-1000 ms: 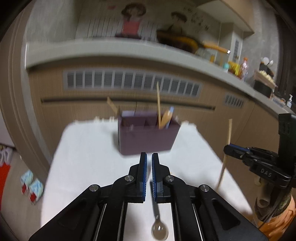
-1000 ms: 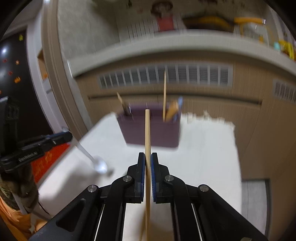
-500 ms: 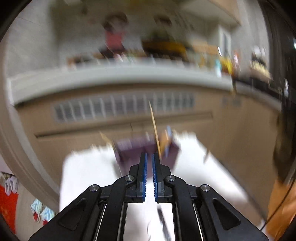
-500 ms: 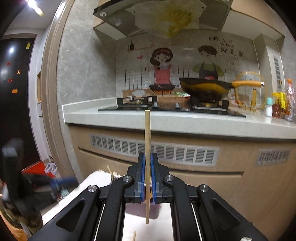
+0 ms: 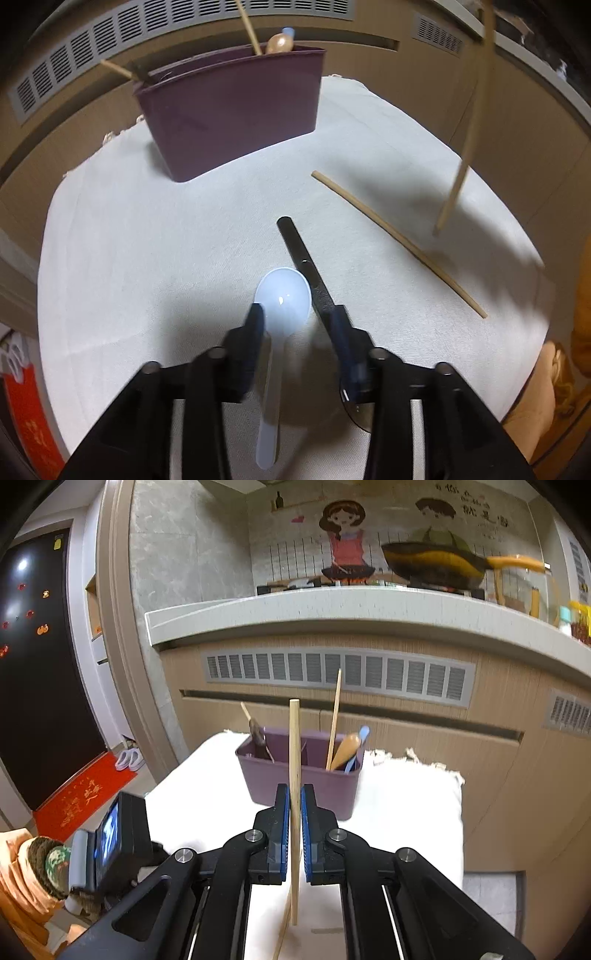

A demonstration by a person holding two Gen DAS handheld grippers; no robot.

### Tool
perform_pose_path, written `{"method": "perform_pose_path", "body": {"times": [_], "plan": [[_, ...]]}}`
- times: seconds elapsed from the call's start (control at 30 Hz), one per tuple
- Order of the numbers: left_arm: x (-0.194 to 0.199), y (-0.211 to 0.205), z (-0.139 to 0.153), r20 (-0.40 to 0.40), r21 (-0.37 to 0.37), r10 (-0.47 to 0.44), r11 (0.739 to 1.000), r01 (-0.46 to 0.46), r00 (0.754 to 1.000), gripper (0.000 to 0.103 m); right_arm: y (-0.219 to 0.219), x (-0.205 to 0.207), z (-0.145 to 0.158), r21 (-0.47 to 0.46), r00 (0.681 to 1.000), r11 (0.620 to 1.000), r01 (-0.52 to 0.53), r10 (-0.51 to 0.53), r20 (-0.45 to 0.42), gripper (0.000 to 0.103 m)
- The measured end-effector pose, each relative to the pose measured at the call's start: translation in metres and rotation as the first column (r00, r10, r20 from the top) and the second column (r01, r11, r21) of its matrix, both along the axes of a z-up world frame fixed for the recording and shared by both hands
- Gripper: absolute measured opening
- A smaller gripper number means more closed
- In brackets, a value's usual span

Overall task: Organize utensils
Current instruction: 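Carry the white spoon over the caddy with the left tool while the right tool carries the chopsticks there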

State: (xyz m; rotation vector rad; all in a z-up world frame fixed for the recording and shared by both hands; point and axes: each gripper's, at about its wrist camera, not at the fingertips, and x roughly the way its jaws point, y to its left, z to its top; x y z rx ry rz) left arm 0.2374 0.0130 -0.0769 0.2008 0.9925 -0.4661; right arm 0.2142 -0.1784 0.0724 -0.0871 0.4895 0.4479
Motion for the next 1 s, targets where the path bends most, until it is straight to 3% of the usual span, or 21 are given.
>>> {"method": "perform_pose_path", "body": {"times": [0.23, 0.27, 0.33, 0.4, 0.47, 0.6, 0.67, 0.73, 0.8, 0.83, 0.9, 1.0], "plan": [[0.013, -0.003, -0.009, -0.02, -0.003, 0.04, 0.999, -0.04, 0.999, 0.05, -0.002, 0.002, -0.005, 0.007, 1.0, 1.0, 0.002, -0.002, -0.02, 0.007], [0.015, -0.001, -0.01, -0.025, -0.019, 0.05, 0.999, -0.05, 0.998, 0.048, -0.003, 0.002, -0.005, 0.006, 1.0, 1.0, 0.002, -0.002, -0.019, 0.007], [0.017, 0.003, -0.011, -0.031, -0.049, 0.076, 0.996, -0.077, 0.997, 0.035, -0.003, 0.002, -0.005, 0.003, 1.0, 1.0, 0.003, -0.003, -0.018, 0.007], [0.016, 0.004, -0.01, -0.013, -0.043, 0.105, 0.994, -0.105, 0.994, 0.034, -0.004, 0.002, -0.004, 0.003, 1.0, 1.0, 0.007, -0.007, -0.018, 0.007], [0.011, 0.007, 0.001, 0.037, -0.051, 0.138, 0.989, -0.136, 0.99, 0.034, -0.006, 0.001, -0.003, 0.004, 1.0, 1.0, 0.011, -0.011, -0.013, 0.007], [0.0, 0.025, 0.072, 0.194, -0.206, 0.228, 0.96, -0.188, 0.954, 0.034, -0.005, -0.003, 0.012, 0.001, 0.999, 1.0, 0.026, -0.026, 0.041, 0.007], [-0.005, 0.033, 0.127, 0.321, -0.293, 0.282, 0.938, -0.188, 0.904, 0.034, -0.003, -0.003, 0.033, 0.001, 0.993, 0.999, 0.039, -0.039, 0.108, 0.007], [-0.005, 0.039, 0.181, 0.443, -0.376, 0.342, 0.91, -0.175, 0.829, 0.034, 0.001, -0.002, 0.055, 0.009, 0.985, 0.999, 0.047, -0.047, 0.164, 0.007], [-0.003, 0.045, 0.217, 0.53, -0.433, 0.39, 0.888, -0.155, 0.753, 0.034, 0.008, 0.003, 0.09, 0.008, 0.966, 0.998, 0.062, -0.062, 0.25, 0.007], [-0.002, 0.046, 0.238, 0.583, -0.471, 0.415, 0.873, -0.126, 0.699, 0.034, 0.009, 0.004, 0.1, 0.009, 0.959, 0.998, 0.07, -0.07, 0.274, 0.007], [0.002, 0.048, 0.262, 0.63, -0.531, 0.449, 0.844, -0.07, 0.634, 0.035, 0.015, 0.013, 0.128, 0.012, 0.939, 0.996, 0.089, -0.088, 0.331, 0.007], [0.022, 0.048, 0.275, 0.672, -0.58, 0.49, 0.814, -0.016, 0.556, 0.035, 0.02, 0.027, 0.155, 0.022, 0.916, 0.993, 0.115, -0.115, 0.385, 0.007]]}}
